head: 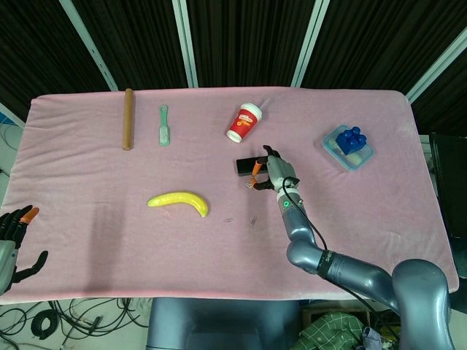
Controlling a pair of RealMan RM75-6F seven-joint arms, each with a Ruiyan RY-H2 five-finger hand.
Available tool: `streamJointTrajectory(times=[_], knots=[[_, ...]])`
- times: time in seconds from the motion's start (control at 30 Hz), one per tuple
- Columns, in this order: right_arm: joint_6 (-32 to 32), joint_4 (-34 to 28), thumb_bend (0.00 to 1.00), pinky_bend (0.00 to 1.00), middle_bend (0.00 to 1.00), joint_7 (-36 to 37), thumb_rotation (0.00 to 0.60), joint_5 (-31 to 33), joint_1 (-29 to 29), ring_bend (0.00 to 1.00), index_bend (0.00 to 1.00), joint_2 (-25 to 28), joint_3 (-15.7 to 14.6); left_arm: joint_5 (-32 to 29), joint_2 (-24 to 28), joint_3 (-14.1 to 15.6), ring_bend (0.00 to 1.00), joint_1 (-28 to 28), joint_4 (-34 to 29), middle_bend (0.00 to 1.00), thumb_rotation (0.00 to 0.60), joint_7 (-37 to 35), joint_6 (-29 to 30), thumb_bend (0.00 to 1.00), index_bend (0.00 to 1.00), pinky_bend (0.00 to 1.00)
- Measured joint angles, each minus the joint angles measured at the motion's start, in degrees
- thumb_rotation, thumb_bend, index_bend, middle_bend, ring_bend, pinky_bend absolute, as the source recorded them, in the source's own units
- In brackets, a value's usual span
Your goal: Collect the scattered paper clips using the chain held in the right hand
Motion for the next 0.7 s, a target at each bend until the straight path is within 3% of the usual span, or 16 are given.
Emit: streamJointTrajectory(times=[0.33,0.7], knots=[[1.4,-4.1,0.41,0.17,0.00,-0.3,0.600,-1.2,-0.8,0.00,0.67,1.8,-0.4,0.0,0.0,0.0,0.00,0.0,0.0,0.04,0.600,0.2,0.0,0.36,0.10,0.00],[4.3,-14.1,0.41,0.17,0.00,-0.7,0.600,-4.0,-3.5,0.00,0.67,6.3,-2.2,0.1,-0.1,0.0,0.00,0.0,-0.1,0.04,0.600,0.4,0.2,0.36,0.10,0.00]])
